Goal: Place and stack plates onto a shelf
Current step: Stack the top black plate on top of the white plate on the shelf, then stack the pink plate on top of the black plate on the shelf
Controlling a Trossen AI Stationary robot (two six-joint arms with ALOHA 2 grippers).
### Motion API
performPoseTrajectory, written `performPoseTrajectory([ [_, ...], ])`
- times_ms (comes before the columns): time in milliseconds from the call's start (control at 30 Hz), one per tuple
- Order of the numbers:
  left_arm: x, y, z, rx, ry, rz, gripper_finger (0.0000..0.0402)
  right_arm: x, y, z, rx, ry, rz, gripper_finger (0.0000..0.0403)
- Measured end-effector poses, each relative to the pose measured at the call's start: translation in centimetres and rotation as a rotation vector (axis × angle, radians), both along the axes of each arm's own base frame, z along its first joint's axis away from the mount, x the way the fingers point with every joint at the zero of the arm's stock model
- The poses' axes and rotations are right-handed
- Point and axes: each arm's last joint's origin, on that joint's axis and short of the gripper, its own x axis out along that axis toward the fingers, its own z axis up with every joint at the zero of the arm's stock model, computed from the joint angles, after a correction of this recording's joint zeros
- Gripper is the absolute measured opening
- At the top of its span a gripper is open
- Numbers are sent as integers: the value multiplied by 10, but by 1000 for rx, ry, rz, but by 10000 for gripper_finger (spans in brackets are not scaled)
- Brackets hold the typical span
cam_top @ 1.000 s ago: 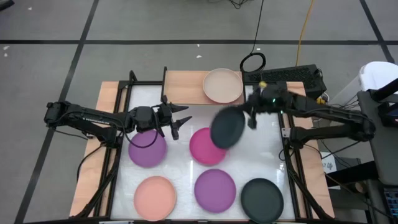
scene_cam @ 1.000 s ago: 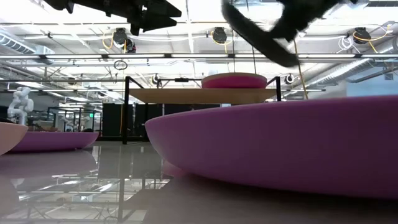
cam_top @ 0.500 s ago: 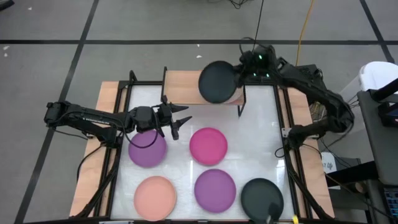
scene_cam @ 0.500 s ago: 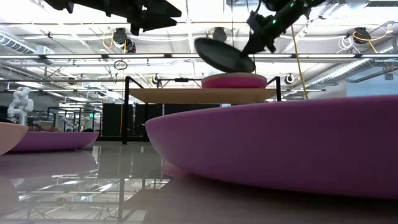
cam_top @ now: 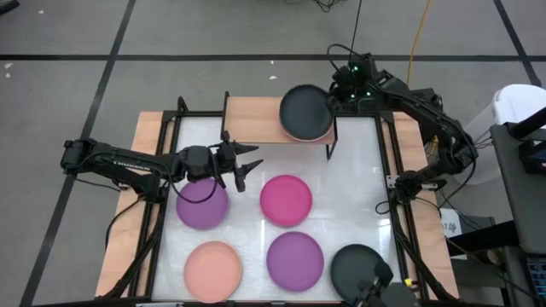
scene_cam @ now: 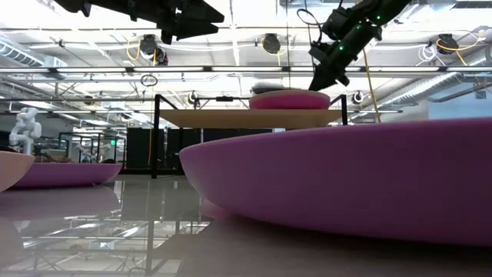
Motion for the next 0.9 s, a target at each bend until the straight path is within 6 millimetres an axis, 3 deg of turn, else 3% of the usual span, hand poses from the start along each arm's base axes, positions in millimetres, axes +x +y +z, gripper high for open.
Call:
performPoseTrajectory([
  [333,0,0,-1,-5,9,0,212,-9,17,26,-102,-55,41,140],
  [600,-2,1,-11,-40,159,64,211,-21,73,59,-198,-210,275,175],
  [733,-3,1,-6,-80,250,92,211,-24,104,54,-254,-268,361,175],
  [900,-1,-7,-17,-79,413,73,211,-30,140,21,-280,-323,479,175],
])
